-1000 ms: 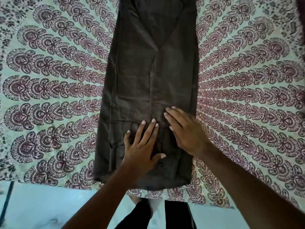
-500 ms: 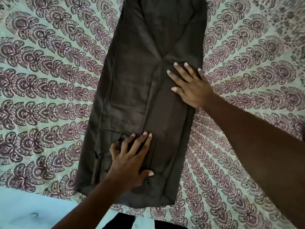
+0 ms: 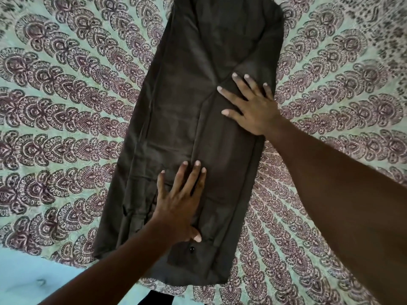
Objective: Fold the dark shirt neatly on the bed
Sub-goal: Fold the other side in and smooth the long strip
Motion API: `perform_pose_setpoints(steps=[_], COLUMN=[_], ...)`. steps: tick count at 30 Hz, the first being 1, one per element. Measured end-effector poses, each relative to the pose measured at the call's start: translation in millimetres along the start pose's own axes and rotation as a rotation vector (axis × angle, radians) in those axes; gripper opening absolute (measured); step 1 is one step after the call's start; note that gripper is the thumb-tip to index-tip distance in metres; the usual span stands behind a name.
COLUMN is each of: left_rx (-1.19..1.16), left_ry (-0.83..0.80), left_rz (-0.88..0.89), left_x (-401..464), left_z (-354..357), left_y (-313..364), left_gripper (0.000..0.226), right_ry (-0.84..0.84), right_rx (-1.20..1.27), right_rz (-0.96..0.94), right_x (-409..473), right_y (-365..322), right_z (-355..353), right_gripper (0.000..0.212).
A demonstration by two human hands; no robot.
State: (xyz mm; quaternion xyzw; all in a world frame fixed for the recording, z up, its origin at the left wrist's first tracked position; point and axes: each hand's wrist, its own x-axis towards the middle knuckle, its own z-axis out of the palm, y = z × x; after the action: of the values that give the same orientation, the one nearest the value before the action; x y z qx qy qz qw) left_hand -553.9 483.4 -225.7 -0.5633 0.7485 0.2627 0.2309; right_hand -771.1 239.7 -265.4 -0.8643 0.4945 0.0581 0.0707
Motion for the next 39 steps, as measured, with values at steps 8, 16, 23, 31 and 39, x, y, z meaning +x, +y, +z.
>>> perform_pose_setpoints(steps=[8, 16, 23, 31, 39], left_rx=[-0.262, -0.095, -0.098, -0.082, -0.106], left_ry=[0.672, 0.634, 0.607, 0.615, 0.640], left_rz=[-0.041, -0.089, -0.119, -0.129, -0.133], left_x=[63.4, 165.7, 170.8, 173.8, 175.3], left_z=[-88.2, -69.2, -69.1, -65.4, -63.1], left_y=[10.1, -11.6, -11.3, -13.8, -15.3], left_gripper=[0.036, 0.068, 0.070, 0.072, 0.074], right_ry=[-0.007, 0.044, -0.066, -0.050, 0.017], right_rx=[0.032, -0.087, -0.043, -0.054, -0.052], right_rz=[-0.033, -0.151, -0.235, -0.136, -0.254], right_x=[-9.7, 6.8, 68.0, 135.7, 71.9], right_y=[7.2, 36.3, 102.4, 143.6, 107.0], right_z=[-0.1, 10.8, -11.4, -40.9, -6.1], right_gripper=[0.055, 0.063, 0.076, 0.068, 0.084])
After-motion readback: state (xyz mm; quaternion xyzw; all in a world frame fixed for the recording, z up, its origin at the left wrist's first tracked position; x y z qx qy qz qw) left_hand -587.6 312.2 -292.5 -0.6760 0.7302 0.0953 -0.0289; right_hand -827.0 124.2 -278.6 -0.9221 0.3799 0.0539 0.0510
